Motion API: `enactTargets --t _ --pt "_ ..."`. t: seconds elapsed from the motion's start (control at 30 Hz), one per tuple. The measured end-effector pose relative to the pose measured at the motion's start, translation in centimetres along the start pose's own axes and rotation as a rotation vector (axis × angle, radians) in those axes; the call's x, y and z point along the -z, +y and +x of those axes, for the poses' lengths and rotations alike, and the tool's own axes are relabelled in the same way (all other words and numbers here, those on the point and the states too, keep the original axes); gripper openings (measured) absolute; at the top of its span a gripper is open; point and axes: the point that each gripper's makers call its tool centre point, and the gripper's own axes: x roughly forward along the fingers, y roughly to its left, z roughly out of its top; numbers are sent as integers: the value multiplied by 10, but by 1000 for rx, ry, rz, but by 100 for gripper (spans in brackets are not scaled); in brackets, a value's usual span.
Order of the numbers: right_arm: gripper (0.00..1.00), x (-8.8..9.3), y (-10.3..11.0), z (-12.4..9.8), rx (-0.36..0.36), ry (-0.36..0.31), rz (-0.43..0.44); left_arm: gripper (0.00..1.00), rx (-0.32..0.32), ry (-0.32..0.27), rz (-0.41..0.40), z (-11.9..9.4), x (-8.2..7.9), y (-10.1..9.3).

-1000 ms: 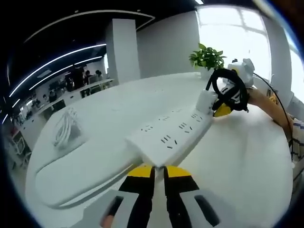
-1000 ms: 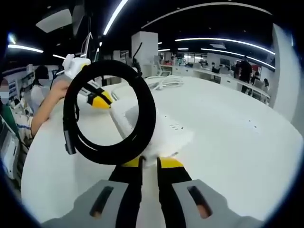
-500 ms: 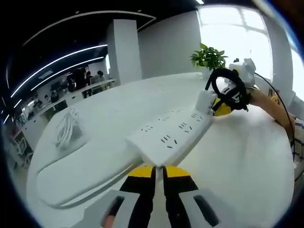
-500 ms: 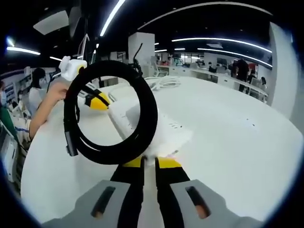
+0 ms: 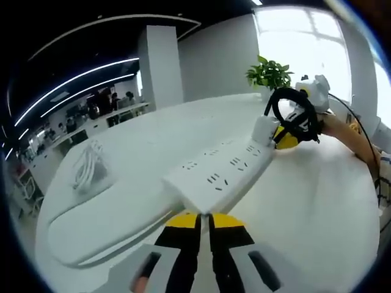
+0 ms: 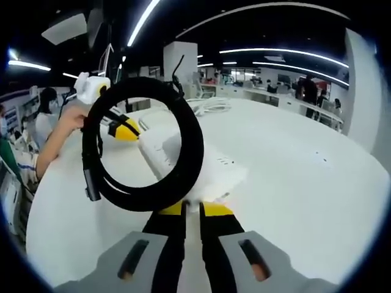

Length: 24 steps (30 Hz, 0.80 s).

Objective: Straighten the power strip on the desk, plug the charger into it

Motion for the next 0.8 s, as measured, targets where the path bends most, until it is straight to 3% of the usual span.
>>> enactTargets --t 0.17,0.3,0.5,0.8 --pt "9 0 0 0 12 5 -5 4 -2 -15 -8 -2 -2 0" --pt "9 0 -1 -1 20 4 2 2 40 -89 -62 -4 -13 -6" --pt "9 1 -3 -2 41 16 6 6 -6 -46 10 -1 -7 -4" --pt "9 -2 -10 -12 104 33 8 8 -40 -66 10 -8 -11 5"
